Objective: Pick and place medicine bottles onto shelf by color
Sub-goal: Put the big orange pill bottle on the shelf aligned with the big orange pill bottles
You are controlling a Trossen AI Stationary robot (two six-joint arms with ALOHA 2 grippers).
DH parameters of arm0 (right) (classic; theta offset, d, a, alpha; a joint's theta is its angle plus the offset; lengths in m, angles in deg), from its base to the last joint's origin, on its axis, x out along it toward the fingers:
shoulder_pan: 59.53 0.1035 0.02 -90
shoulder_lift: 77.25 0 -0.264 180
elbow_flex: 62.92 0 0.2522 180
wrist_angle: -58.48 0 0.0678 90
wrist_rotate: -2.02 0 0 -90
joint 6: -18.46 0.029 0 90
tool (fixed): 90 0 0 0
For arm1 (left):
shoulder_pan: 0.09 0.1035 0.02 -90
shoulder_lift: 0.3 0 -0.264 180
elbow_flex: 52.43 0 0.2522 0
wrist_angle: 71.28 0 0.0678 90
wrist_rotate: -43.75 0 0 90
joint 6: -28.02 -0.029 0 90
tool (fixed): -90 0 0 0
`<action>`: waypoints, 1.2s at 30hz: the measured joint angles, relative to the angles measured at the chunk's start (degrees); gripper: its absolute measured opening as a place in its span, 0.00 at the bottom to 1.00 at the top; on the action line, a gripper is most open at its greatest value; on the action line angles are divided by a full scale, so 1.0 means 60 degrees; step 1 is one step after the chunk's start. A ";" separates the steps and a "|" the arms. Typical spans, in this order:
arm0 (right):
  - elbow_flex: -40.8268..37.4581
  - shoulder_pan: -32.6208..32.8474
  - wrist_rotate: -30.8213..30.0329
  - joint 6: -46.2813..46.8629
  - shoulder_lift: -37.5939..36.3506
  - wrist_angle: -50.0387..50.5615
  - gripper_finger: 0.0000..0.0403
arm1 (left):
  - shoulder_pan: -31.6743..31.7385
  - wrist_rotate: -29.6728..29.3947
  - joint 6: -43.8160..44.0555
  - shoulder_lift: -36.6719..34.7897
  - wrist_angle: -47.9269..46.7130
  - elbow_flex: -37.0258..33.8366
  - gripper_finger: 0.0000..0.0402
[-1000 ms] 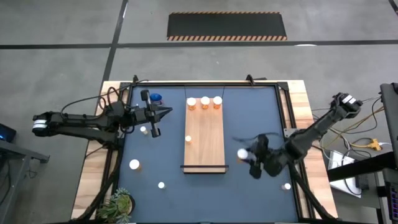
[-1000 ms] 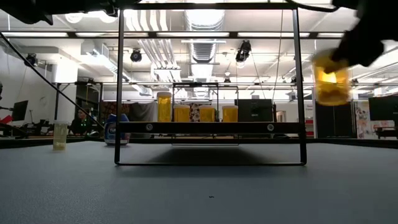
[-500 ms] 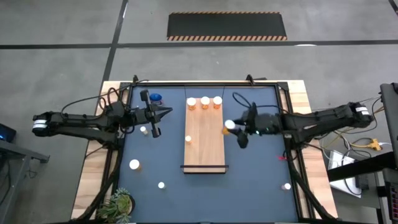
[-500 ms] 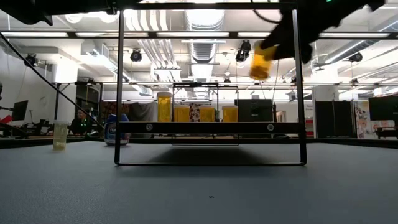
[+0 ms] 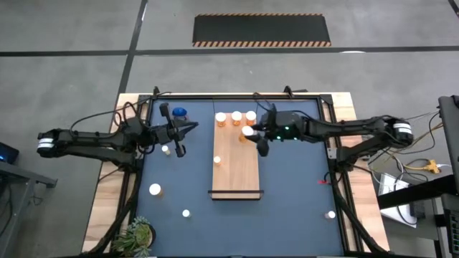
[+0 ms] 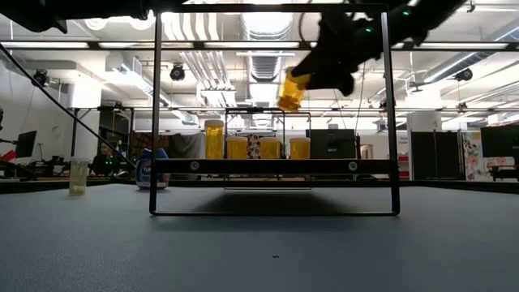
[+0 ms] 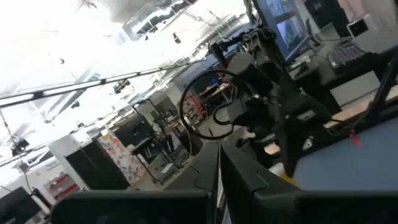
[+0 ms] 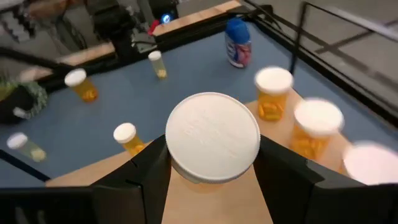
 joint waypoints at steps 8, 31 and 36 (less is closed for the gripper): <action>0.2340 -0.0089 0.0047 -0.1480 0.1995 0.1354 0.49 | 0.0004 -0.0248 -0.0142 -0.0007 -0.0171 0.0000 0.00; 0.3944 -0.0721 0.0295 -0.1810 0.4759 0.1872 0.49 | 0.0004 -0.0448 -0.0146 -0.0785 -0.0376 -0.0441 0.00; 0.3926 -0.0718 0.0292 -0.1943 0.4759 0.1888 0.51 | 0.0004 -0.0448 -0.0146 -0.1049 -0.0367 -0.0529 0.00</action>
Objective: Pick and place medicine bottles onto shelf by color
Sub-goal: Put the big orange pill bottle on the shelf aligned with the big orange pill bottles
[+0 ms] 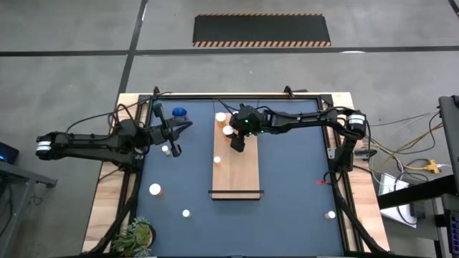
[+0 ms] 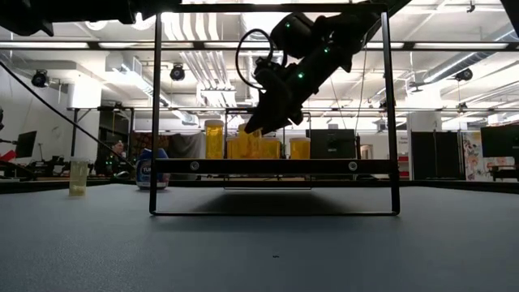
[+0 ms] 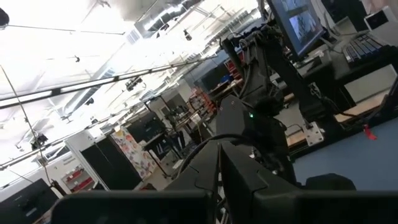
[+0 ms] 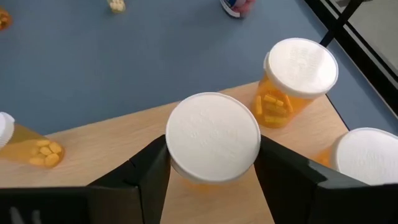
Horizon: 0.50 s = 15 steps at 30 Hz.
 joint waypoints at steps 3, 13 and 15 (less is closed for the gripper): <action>-0.0004 0.0006 0.0000 -0.0004 0.0000 0.0042 0.53 | 0.0000 0.0004 0.0000 -0.0048 -0.0017 -0.0039 0.00; -0.0008 0.0018 -0.0073 0.0091 -0.0001 0.0217 0.63 | 0.0000 0.0007 0.0000 -0.0077 -0.0015 -0.0049 0.00; -0.0004 0.0019 -0.0073 0.0091 -0.0024 0.0221 0.65 | 0.0000 0.0007 0.0000 -0.0073 -0.0008 -0.0054 0.00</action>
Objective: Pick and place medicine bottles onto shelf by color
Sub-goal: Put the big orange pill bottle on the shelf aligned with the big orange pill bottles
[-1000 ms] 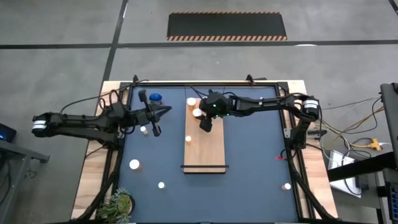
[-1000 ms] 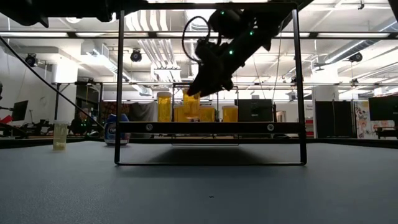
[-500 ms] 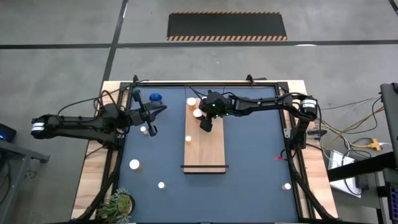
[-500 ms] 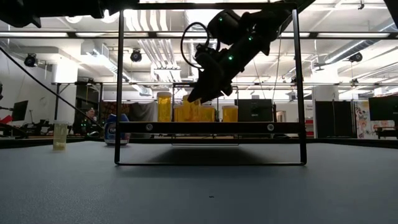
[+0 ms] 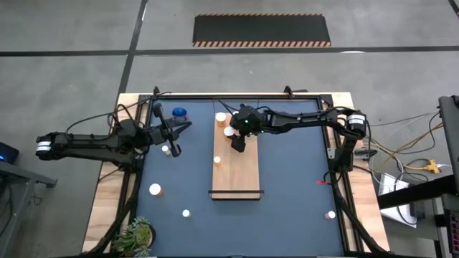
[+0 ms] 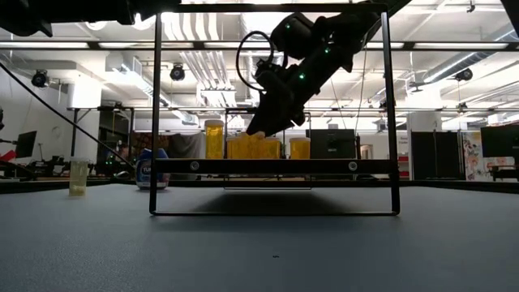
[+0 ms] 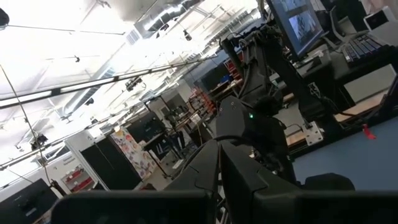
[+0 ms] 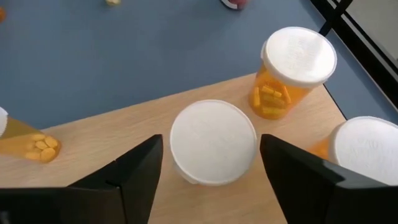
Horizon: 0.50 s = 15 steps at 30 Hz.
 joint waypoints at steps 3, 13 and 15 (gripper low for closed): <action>0.0186 0.0000 0.0000 0.0015 -0.0049 0.0342 0.66 | 0.0000 0.0003 0.0000 -0.0011 -0.0006 0.0000 0.00; 0.1739 0.0089 -0.0015 -0.0235 -0.0089 0.3420 0.58 | -0.0004 0.0004 -0.0007 -0.0004 -0.0006 -0.0007 0.00; 0.1978 0.0095 -0.0053 -0.0404 -0.0089 0.4028 0.54 | -0.0004 0.0004 -0.0007 -0.0011 -0.0011 -0.0007 0.00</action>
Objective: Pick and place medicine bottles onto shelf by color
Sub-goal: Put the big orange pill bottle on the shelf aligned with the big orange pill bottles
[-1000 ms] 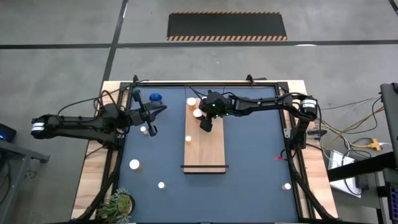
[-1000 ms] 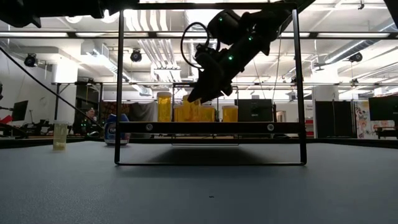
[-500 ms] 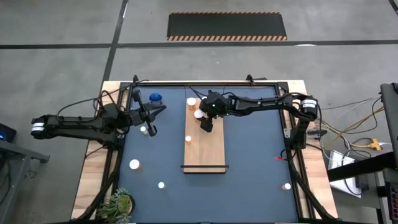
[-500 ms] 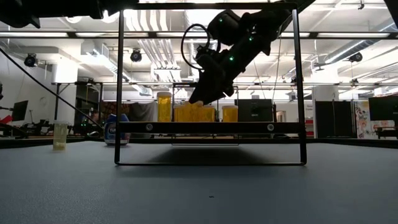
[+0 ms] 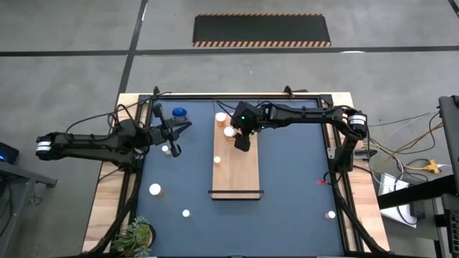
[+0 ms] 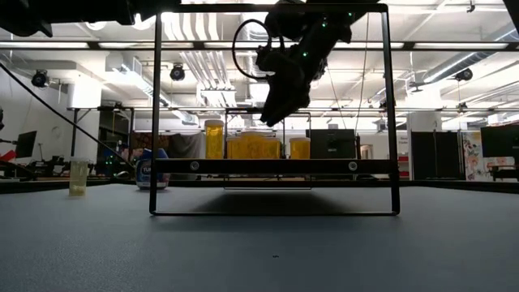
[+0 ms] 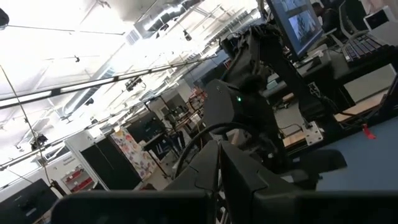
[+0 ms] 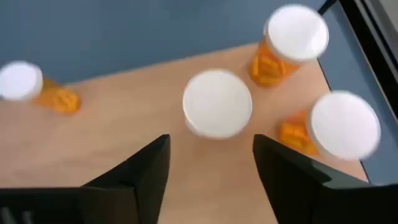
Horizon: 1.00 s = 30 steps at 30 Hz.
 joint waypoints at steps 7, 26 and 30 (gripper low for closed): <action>0.0116 0.0011 -0.0739 -0.0259 0.0036 0.0518 0.31 | 0.0000 0.0000 -0.0077 0.0004 0.0008 0.0000 0.00; 0.0175 0.0018 -0.0621 -0.0313 0.1056 -0.0649 0.02 | 0.0000 0.0002 -0.0087 -0.0031 0.0007 -0.0004 0.00; 0.0189 0.0018 -0.0624 -0.0239 0.1071 -0.0343 0.02 | 0.0000 0.0002 -0.0087 -0.0029 0.0000 -0.0004 0.00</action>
